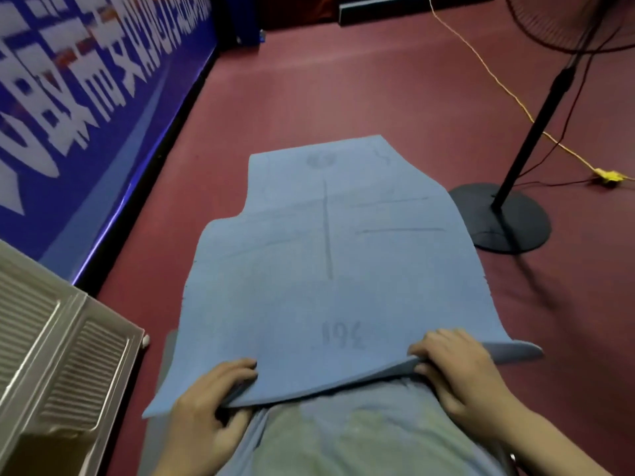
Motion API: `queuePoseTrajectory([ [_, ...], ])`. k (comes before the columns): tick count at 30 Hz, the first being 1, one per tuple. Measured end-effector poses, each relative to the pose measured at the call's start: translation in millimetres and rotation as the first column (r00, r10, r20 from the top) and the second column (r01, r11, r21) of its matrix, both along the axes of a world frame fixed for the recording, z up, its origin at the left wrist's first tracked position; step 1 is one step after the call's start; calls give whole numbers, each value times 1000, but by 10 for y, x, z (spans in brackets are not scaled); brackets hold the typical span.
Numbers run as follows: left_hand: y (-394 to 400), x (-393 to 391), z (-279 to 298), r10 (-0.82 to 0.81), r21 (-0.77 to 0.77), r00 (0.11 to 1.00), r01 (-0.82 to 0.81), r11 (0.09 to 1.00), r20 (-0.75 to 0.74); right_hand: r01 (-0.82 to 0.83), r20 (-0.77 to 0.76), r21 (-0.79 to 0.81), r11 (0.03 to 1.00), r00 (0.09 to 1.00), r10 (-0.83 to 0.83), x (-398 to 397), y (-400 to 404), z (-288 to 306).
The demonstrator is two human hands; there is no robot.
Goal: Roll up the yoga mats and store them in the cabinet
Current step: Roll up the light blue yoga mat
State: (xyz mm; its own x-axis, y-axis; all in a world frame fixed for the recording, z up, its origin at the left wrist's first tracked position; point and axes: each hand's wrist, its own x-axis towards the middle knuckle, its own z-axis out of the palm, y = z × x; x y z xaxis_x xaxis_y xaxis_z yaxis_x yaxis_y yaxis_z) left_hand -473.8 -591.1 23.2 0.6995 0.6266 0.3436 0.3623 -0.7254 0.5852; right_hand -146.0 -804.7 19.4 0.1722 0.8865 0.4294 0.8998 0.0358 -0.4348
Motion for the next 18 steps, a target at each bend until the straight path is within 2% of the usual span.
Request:
queuePoseTrajectory([
  [2, 7, 32, 11, -3, -19, 1000, 2, 1000, -18, 8, -46, 4, 1000, 999, -7, 25, 37, 19],
  [5, 18, 79, 20, 52, -54, 998, -51, 997, 18, 80, -218, 36, 996, 973, -70, -10, 20, -26],
  [7, 62, 133, 55, 97, -39, 995, -98, 994, -6, 72, -276, 52, 996, 960, -55, -13, 11, -7],
  [10, 183, 256, 87, 192, 40, 974, -188, 981, -121, 55, -241, 41, 998, 969, -43, 37, 47, 63],
  [12, 249, 323, 75, 207, 22, 969, -206, 978, -134, 73, -174, 31, 997, 983, -67, 61, 75, 71],
  [16, 318, 318, 136, 149, -202, 982, -170, 965, -115, 78, -62, 33, 996, 995, -76, 30, 95, 90],
  [18, 280, 291, 178, 121, -422, 992, -126, 898, -40, 73, -28, 13, 997, 997, -73, -3, 90, 125],
])
